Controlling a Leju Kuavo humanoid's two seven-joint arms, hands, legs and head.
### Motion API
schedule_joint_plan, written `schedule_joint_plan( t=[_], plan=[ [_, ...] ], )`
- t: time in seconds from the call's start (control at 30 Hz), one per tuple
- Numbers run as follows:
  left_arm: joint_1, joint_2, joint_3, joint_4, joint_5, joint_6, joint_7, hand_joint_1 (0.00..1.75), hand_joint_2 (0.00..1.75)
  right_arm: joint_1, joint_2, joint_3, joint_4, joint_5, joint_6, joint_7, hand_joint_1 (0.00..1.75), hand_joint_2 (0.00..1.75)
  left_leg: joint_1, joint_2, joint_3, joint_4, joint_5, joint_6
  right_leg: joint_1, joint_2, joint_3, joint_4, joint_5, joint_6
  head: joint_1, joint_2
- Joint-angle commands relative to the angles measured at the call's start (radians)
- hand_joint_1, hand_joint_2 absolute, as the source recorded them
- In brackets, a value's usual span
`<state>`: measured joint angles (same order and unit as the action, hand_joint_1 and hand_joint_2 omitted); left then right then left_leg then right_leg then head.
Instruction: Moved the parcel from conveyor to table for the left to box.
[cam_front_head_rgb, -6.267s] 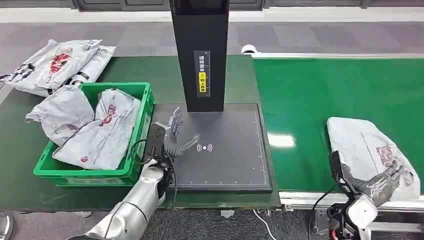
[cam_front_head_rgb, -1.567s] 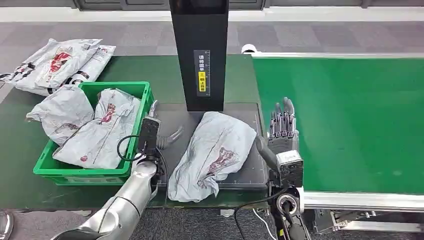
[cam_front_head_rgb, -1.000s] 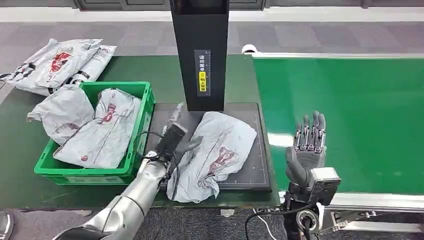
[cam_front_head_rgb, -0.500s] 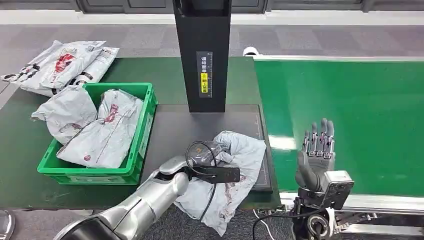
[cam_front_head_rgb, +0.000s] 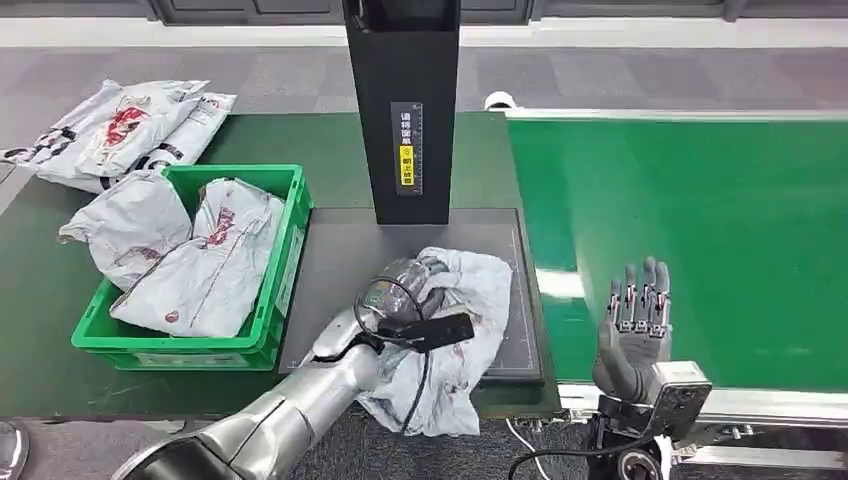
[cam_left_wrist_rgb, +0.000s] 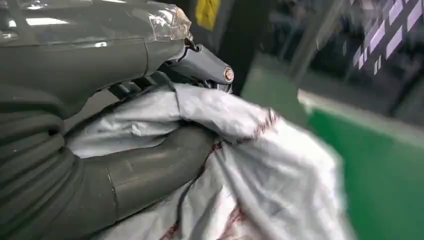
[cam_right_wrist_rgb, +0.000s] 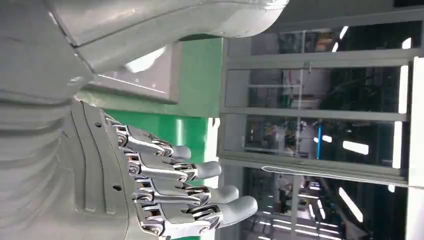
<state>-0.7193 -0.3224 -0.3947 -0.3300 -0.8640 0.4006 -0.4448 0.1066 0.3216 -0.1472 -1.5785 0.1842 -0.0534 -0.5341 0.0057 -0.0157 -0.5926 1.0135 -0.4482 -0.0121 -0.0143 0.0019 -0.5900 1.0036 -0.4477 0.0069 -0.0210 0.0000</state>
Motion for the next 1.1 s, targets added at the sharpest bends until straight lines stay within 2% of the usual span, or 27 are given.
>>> schedule_joint_plan(
  t=[0.03, 0.1, 0.17, 0.2, 0.27, 0.37, 0.53, 0.57, 0.6, 0.67, 0.7, 0.77, 0.8, 0.83, 0.9, 0.97, 1.1],
  plan=[
    [-0.061, 0.000, 0.168, -0.005, 0.006, 0.009, -0.015, 1.75, 1.75, 0.001, 0.025, -0.018, 0.028, -0.006, 0.000, -0.002, 0.00, 1.75, 0.000, 0.001, 0.000, 0.000, 0.000, 0.000, 0.001, 0.000, 0.000, 0.000, 0.000, -0.001, 0.000, 0.000],
    [-0.061, 0.000, 0.168, -0.005, 0.006, 0.009, -0.015, 1.75, 1.75, 0.001, 0.025, -0.018, 0.028, -0.006, 0.000, -0.002, 0.00, 1.75, 0.001, 0.002, 0.000, -0.002, 0.000, 0.000, 0.001, 0.001, 0.000, -0.002, 0.000, -0.001, 0.000, 0.000],
    [-0.086, 0.012, 0.191, -0.031, -0.016, 0.215, -0.006, 1.75, 1.75, 0.000, 0.022, -0.010, 0.041, -0.009, 0.013, -0.002, 0.00, 1.75, 0.001, 0.001, 0.000, -0.001, 0.000, 0.000, 0.001, 0.000, 0.000, -0.002, 0.000, -0.001, 0.000, 0.000],
    [-0.119, 0.037, 0.214, -0.063, -0.031, 0.298, 0.046, 1.75, 1.75, -0.014, 0.018, -0.005, 0.064, -0.010, 0.019, -0.006, 0.00, 1.75, 0.001, 0.001, -0.002, 0.000, 0.000, 0.000, 0.001, 0.000, -0.002, 0.000, 0.000, -0.001, 0.000, 0.000],
    [-0.106, 0.066, 0.295, -0.237, -0.195, 0.298, 0.156, 1.75, 1.75, -0.029, 0.019, -0.005, 0.084, -0.011, 0.019, -0.010, 0.00, 1.75, 0.001, 0.004, -0.005, 0.002, -0.001, -0.001, 0.002, 0.003, -0.005, 0.001, 0.001, -0.001, 0.000, 0.000],
    [-0.142, 0.077, 0.388, -0.309, -0.337, 0.298, 0.220, 1.75, 1.75, -0.037, 0.027, -0.016, 0.067, -0.012, 0.015, -0.010, 0.00, 1.75, 0.002, 0.006, -0.006, 0.002, -0.001, -0.001, 0.002, 0.005, -0.008, 0.002, 0.001, -0.002, 0.000, 0.000],
    [-0.254, 0.099, 0.415, -0.245, -0.687, 0.298, 0.481, 1.75, 1.75, -0.029, 0.027, -0.032, -0.084, -0.061, -0.089, 0.064, 0.00, 1.75, 0.001, 0.004, -0.008, 0.003, 0.000, -0.001, 0.001, 0.004, -0.009, 0.003, 0.001, -0.002, 0.000, 0.000],
    [-0.322, 0.141, 0.294, -0.115, -0.707, 0.298, 0.641, 1.75, 1.75, -0.009, 0.027, -0.039, -0.133, -0.072, -0.130, 0.072, 0.00, 1.75, 0.001, 0.004, -0.009, 0.003, 0.000, -0.001, 0.001, 0.003, -0.010, 0.004, 0.000, -0.001, 0.000, 0.000],
    [-0.357, 0.156, 0.272, -0.053, -0.707, 0.290, 0.698, 1.75, 1.75, 0.016, 0.027, -0.042, -0.173, -0.088, -0.162, 0.075, 0.00, 1.75, 0.001, 0.004, -0.008, 0.003, 0.000, -0.001, 0.001, 0.003, -0.009, 0.003, 0.000, -0.001, 0.000, 0.000],
    [-0.409, 0.197, 0.194, 0.038, -0.707, 0.218, 0.839, 1.75, 1.75, 0.058, 0.027, -0.043, -0.217, -0.114, -0.191, 0.079, 0.00, 1.75, 0.001, -0.001, -0.008, 0.002, 0.001, -0.001, 0.001, -0.001, -0.008, 0.003, 0.000, -0.001, 0.000, 0.000],
    [-0.418, 0.211, 0.203, 0.053, -0.707, 0.182, 0.858, 1.75, 1.75, 0.067, 0.027, -0.040, -0.220, -0.124, -0.207, 0.078, 0.00, 1.75, 0.001, 0.000, -0.007, 0.002, 0.000, -0.002, 0.001, -0.001, -0.007, 0.003, -0.001, -0.001, 0.000, 0.000],
    [-0.417, 0.237, 0.217, 0.057, -0.707, 0.210, 0.856, 1.75, 1.75, 0.069, 0.027, -0.037, -0.211, -0.137, -0.228, 0.072, 0.00, 1.75, 0.000, 0.003, -0.006, 0.001, 0.001, -0.002, 0.000, 0.002, -0.007, 0.002, 0.001, -0.001, 0.000, 0.000],
    [-0.430, 0.263, 0.156, 0.087, -0.707, 0.132, 0.939, 1.75, 1.75, 0.064, 0.027, -0.041, -0.194, -0.154, -0.237, 0.073, 0.00, 1.75, 0.001, 0.005, -0.005, 0.000, 0.000, -0.002, 0.001, 0.004, -0.007, 0.001, 0.001, -0.002, 0.000, 0.000],
    [-0.424, 0.272, 0.158, 0.084, -0.706, 0.134, 0.933, 1.75, 1.75, 0.061, 0.027, -0.044, -0.185, -0.159, -0.236, 0.070, 0.00, 1.75, 0.001, 0.007, -0.005, 0.000, 0.000, -0.002, 0.001, 0.006, -0.007, 0.001, 0.001, -0.002, 0.000, 0.000],
    [-0.426, 0.287, 0.114, 0.115, -0.707, -0.066, 0.992, 1.75, 1.75, 0.056, 0.027, -0.063, -0.165, -0.175, -0.230, 0.059, 0.00, 1.75, 0.001, 0.009, -0.005, 0.000, 0.001, -0.002, 0.002, 0.007, -0.008, 0.001, 0.002, -0.003, 0.000, 0.000],
    [-0.408, 0.282, 0.130, 0.123, -0.699, -0.166, 0.992, 1.75, 1.75, 0.062, 0.027, -0.076, -0.163, -0.184, -0.211, 0.052, 0.00, 1.75, 0.001, 0.008, -0.004, 0.000, 0.001, -0.002, 0.001, 0.006, -0.008, 0.001, 0.002, -0.002, 0.000, 0.000],
    [-0.371, 0.270, 0.124, 0.120, -0.694, -0.231, 0.997, 1.75, 1.75, 0.068, 0.027, -0.077, -0.167, -0.185, -0.201, 0.056, 0.00, 1.75, 0.001, 0.007, -0.005, 0.000, 0.001, -0.002, 0.001, 0.005, -0.008, 0.001, 0.002, -0.002, 0.000, 0.000]
  ],
)
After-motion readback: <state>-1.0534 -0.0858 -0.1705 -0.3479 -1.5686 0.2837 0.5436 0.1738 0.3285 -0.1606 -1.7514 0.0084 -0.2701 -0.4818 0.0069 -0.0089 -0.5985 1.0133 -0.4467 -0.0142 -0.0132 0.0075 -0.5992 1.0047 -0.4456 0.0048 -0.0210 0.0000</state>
